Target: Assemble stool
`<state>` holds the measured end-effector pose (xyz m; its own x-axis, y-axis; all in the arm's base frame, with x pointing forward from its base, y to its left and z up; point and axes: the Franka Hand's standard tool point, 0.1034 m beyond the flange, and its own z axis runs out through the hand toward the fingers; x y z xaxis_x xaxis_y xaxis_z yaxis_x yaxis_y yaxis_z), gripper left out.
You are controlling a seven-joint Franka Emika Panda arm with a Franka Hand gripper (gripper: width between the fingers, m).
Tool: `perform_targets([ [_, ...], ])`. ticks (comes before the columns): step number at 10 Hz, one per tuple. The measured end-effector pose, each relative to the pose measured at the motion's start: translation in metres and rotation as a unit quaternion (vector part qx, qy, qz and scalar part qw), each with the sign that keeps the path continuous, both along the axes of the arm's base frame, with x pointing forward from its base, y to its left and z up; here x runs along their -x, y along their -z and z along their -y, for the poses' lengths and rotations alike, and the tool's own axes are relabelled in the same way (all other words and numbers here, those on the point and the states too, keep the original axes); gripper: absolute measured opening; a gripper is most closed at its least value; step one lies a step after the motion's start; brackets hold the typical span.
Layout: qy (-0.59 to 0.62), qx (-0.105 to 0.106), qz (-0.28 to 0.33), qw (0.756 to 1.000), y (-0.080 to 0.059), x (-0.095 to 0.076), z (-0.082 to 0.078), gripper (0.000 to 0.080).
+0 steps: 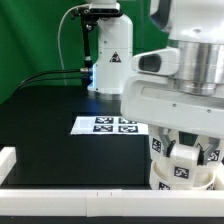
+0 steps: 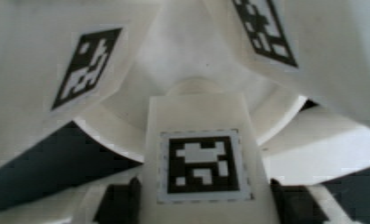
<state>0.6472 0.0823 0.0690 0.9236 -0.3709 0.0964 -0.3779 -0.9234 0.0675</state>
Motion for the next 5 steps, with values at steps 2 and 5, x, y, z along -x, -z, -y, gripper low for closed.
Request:
perform_targets([
  [2, 0.092, -0.007, 0.006, 0.996, 0.001, 0.001, 0.003, 0.0340],
  [5, 0.261, -0.018, 0.034, 0.965, 0.005, 0.006, 0.013, 0.0340],
])
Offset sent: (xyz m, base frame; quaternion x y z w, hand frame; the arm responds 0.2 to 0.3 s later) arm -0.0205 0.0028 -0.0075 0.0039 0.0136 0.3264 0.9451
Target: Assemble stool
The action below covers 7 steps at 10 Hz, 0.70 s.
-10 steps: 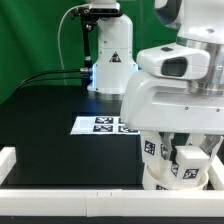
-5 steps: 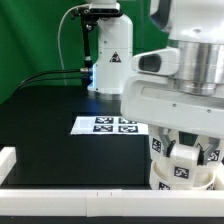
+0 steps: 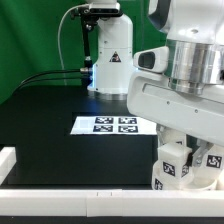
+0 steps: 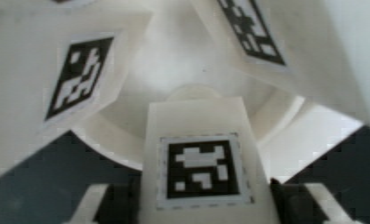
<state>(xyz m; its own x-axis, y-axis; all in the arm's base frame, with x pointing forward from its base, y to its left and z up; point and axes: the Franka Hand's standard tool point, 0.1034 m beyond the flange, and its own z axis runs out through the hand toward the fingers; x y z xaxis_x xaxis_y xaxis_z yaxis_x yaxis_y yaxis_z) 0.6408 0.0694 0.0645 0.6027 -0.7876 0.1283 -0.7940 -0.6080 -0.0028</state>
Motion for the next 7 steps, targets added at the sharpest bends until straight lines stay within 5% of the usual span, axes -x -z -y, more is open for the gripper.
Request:
perform_targets([
  [5, 0.101, -0.017, 0.017, 0.995, 0.0034, 0.0060, 0.0053, 0.0401],
  [6, 0.101, -0.018, 0.017, 0.995, 0.0032, 0.0059, 0.0052, 0.0577],
  [7, 0.094, -0.021, 0.021, 0.995, -0.0049, 0.0035, 0.0039, 0.0627],
])
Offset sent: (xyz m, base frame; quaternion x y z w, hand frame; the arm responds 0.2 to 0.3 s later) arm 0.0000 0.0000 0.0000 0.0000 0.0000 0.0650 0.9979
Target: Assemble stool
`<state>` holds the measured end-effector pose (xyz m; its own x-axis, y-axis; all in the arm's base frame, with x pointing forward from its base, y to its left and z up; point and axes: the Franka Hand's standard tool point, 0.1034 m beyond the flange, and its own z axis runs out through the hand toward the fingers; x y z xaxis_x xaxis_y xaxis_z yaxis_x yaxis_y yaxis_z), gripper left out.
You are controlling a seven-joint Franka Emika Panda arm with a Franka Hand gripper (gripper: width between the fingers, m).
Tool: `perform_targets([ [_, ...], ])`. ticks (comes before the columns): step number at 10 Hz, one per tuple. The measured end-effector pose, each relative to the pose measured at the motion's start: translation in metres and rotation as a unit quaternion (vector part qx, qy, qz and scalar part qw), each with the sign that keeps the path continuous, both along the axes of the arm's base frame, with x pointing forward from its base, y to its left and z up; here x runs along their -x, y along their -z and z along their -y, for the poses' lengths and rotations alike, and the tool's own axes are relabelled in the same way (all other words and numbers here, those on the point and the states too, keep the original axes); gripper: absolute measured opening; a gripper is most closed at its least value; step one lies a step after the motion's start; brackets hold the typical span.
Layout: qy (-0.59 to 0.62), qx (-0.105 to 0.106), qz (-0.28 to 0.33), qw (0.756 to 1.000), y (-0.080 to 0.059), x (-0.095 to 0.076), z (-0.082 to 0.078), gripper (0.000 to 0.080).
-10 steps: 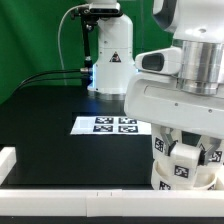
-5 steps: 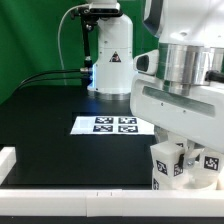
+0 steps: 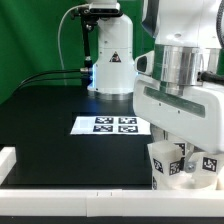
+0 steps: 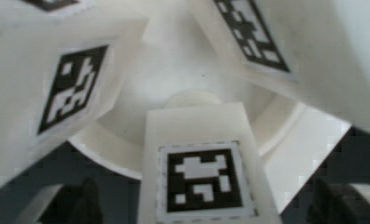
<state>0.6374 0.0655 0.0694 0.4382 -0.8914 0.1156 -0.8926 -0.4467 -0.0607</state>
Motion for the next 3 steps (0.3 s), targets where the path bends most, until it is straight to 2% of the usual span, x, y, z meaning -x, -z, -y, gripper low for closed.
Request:
perform_targets([
  [1, -0.008, -0.007, 0.005, 1.000, -0.014, -0.002, -0.001, 0.0627],
  [2, -0.013, -0.020, 0.005, 1.000, -0.034, -0.005, -0.002, 0.0644],
  [3, -0.014, -0.024, 0.007, 1.000, -0.045, -0.007, -0.002, 0.0644],
])
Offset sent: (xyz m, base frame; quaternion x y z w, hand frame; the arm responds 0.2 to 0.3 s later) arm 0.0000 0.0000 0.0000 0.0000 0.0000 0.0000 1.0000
